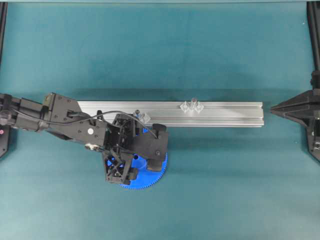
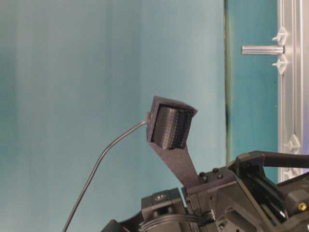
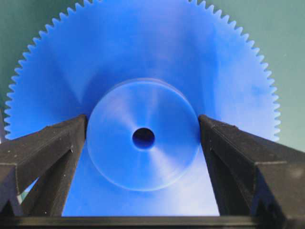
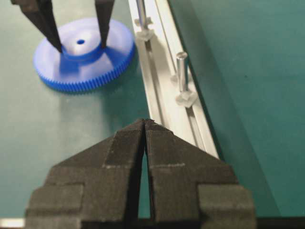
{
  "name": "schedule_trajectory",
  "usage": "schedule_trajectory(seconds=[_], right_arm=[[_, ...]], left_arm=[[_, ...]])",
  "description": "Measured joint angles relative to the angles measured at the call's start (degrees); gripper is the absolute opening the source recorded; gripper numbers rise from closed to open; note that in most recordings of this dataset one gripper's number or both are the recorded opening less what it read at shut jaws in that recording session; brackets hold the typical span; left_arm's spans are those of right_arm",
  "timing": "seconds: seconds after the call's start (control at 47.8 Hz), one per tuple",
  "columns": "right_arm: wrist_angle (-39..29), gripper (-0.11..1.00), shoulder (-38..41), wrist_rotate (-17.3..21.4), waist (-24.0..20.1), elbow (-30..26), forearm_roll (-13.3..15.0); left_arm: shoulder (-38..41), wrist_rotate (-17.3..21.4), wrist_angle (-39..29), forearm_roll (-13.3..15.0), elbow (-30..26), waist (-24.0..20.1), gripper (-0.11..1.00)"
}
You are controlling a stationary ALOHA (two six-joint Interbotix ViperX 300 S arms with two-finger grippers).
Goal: Insert the large gear onto the shaft.
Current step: 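Close the left gripper on the gear hub and lift it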
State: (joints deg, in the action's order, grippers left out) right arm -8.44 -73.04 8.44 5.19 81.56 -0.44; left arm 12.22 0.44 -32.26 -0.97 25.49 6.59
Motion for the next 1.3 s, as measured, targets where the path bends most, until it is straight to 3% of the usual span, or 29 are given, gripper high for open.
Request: schedule_trajectory(seconds=[0.23,0.9,1.297], right_arm=[[0.0,0.10,0.0,0.0,-0.1,0.0,0.0],[0.0,0.10,0.0,0.0,0.0,0.0,0.0],[0.0,0.10,0.0,0.0,0.0,0.1,0.0]], left_arm=[[0.2,0.0,-0.1,-0.1,-0.5,0.3,0.78],[-0.3,0.4,-1.6,-0.1,-2.0,0.5,0.78],[-0.3,7.8,-7.8,-0.1,-6.4,0.7,0.78]])
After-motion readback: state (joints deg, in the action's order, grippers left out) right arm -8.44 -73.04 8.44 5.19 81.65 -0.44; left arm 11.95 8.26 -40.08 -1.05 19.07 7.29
